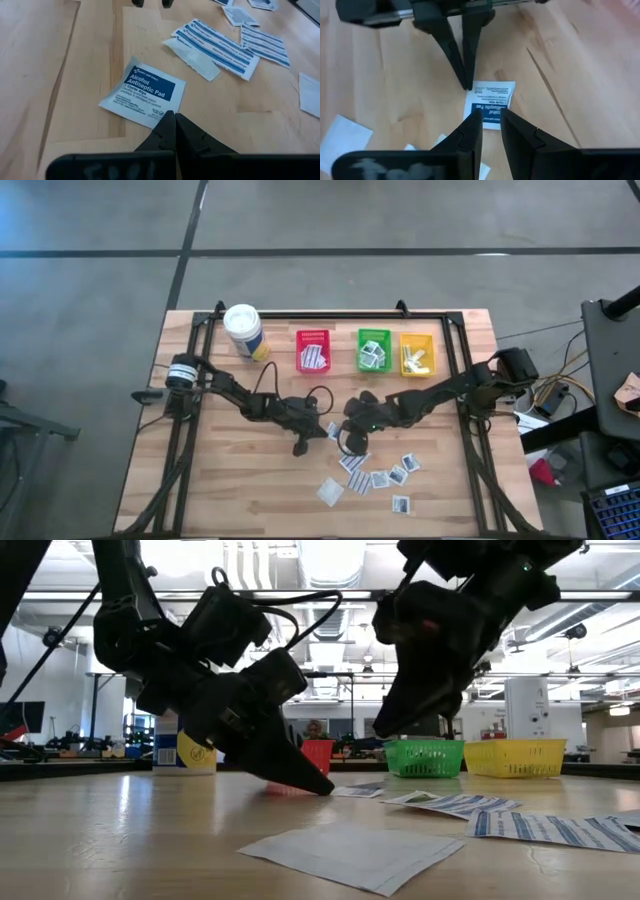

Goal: Pick & Place First Aid Supplies
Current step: Put the alcohol pad in the green bin

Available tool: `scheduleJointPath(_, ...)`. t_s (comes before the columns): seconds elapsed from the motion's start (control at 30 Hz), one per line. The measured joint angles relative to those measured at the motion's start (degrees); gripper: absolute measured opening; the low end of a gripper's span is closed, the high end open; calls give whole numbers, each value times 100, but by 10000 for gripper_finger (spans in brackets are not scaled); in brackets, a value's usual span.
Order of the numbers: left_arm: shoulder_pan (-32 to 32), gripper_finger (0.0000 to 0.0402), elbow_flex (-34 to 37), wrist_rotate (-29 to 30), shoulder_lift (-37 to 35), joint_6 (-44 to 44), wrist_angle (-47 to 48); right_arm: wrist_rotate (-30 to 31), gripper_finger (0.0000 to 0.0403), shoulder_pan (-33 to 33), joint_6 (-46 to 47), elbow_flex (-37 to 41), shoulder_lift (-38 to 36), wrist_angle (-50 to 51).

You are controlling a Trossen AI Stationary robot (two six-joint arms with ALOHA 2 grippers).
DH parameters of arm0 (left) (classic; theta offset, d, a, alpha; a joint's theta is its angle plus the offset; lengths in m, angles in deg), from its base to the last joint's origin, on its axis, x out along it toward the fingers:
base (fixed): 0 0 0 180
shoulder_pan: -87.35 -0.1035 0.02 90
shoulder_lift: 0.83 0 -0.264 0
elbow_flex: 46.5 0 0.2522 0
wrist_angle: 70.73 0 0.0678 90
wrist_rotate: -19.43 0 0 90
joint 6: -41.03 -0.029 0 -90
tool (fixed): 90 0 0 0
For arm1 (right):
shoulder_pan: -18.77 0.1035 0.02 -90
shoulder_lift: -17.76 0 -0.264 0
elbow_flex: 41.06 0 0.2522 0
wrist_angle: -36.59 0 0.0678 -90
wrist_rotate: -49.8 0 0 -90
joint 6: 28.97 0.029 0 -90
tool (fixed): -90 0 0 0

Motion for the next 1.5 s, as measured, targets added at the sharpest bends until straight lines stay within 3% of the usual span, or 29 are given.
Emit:
scheduleJointPath(0.3,-37,0,22,118,12,249,21,6,80,-67,-1128,-66,148,53)
scheduleJointPath(0.63,-39,0,27,148,19,252,44,4,124,-179,-1197,-92,651,-216)
scheduleJointPath(0.83,-42,0,33,154,22,256,42,3,131,-179,-1180,-117,848,-225)
scheduleJointPath(1.5,-45,0,31,509,28,318,31,-128,44,-183,-765,-106,923,-225)
